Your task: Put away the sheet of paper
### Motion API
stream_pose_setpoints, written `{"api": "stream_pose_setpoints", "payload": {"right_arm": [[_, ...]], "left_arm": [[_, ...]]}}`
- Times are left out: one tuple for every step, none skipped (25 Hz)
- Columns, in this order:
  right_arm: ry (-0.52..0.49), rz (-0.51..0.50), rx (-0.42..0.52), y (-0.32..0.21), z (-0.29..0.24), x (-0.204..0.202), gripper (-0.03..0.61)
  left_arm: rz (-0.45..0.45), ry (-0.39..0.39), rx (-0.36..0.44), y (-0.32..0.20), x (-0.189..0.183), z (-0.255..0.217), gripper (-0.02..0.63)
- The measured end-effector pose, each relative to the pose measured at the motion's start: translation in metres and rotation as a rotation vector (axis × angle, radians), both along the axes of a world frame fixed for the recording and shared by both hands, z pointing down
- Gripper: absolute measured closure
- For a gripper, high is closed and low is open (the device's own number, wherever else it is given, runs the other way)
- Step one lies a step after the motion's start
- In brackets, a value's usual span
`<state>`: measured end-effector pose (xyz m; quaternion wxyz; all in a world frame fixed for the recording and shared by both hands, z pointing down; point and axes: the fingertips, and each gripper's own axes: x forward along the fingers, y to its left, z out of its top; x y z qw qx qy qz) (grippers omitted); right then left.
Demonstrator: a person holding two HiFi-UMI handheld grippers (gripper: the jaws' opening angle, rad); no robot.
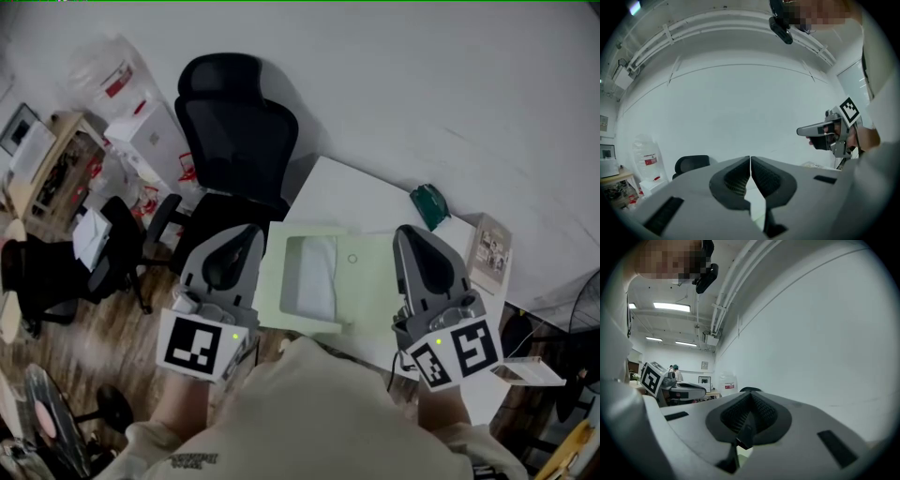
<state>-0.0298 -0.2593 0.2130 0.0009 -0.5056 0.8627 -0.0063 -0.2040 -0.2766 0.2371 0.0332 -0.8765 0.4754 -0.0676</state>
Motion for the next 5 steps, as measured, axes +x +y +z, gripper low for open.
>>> {"api": "stream_pose_setpoints", "payload": {"right_arm": [[-0.001, -0.001, -0.001, -0.0002, -0.0002, -0.0009, 0.555], [-0.001, -0.001, -0.002, 0.0001, -0.0001, -0.0021, 0.555], [0.000, -0.002, -0.004, 0.0009, 0.0003, -0.0035, 0.555], [0.001, -0.003, -0.005, 0.0020, 0.0008, -0.0051, 0.555], [0.002, -0.004, -0.007, 0.0032, 0.0014, -0.0068, 0.555]], "left_arm": [[-0.001, -0.001, -0.002, 0.0003, -0.0010, 0.0007, 0.592], [-0.002, -0.002, -0.004, 0.0012, -0.0021, 0.0014, 0.592], [-0.002, -0.002, -0.005, 0.0025, -0.0033, 0.0020, 0.592], [-0.002, -0.002, -0.006, 0.0041, -0.0045, 0.0024, 0.591], [-0.001, -0.002, -0.006, 0.0057, -0.0057, 0.0029, 0.592]]}}
